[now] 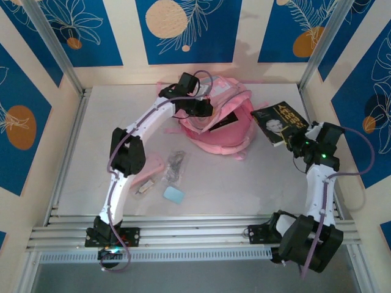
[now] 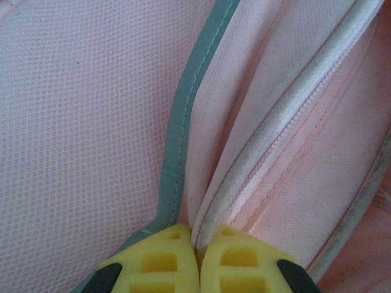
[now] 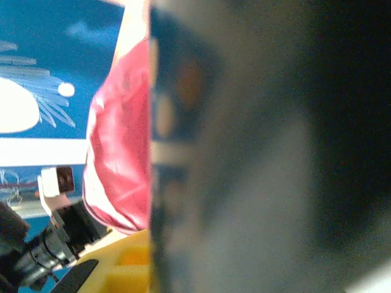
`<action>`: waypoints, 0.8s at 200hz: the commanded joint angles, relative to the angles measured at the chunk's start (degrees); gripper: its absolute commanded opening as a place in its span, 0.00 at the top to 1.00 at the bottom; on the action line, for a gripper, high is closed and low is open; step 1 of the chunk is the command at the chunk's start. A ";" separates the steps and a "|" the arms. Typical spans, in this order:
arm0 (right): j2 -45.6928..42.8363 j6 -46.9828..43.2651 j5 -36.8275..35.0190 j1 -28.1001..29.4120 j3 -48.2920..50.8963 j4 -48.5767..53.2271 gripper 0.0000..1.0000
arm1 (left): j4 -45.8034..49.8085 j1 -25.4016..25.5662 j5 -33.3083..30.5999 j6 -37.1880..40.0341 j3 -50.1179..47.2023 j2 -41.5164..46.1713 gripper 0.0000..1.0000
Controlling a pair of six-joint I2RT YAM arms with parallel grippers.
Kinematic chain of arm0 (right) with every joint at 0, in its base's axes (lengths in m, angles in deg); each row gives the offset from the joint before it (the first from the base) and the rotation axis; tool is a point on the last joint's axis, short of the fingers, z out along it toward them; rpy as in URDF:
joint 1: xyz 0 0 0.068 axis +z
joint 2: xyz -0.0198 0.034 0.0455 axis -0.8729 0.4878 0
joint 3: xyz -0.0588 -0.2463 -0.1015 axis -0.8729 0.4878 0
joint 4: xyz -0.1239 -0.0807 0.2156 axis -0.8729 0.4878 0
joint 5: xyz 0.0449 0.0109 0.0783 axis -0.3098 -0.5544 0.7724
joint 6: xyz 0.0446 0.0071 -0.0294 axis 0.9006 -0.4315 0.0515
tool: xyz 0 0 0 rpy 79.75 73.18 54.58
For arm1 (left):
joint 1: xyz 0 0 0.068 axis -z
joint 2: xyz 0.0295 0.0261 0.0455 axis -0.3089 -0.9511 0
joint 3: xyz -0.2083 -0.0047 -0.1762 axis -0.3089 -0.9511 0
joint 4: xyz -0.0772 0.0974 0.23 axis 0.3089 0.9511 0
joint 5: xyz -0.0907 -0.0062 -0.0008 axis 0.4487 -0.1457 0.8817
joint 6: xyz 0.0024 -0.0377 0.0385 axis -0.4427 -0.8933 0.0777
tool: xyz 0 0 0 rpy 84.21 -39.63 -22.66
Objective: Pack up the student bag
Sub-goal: Place the book in the student bag.
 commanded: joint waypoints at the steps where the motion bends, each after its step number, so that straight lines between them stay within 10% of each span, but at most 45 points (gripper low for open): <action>1: 2.43 4.63 -1.69 7.16 0.47 -10.92 1.00 | -8.19 -0.27 7.96 -9.32 4.84 2.53 1.00; 114: 41.84 12.64 -4.81 29.07 -14.76 -44.00 1.00 | -17.50 1.58 12.29 -18.79 4.40 4.59 1.00; 160: 46.44 4.12 -1.10 25.79 -22.36 -27.79 0.53 | -18.57 1.68 10.91 -19.36 3.69 4.26 1.00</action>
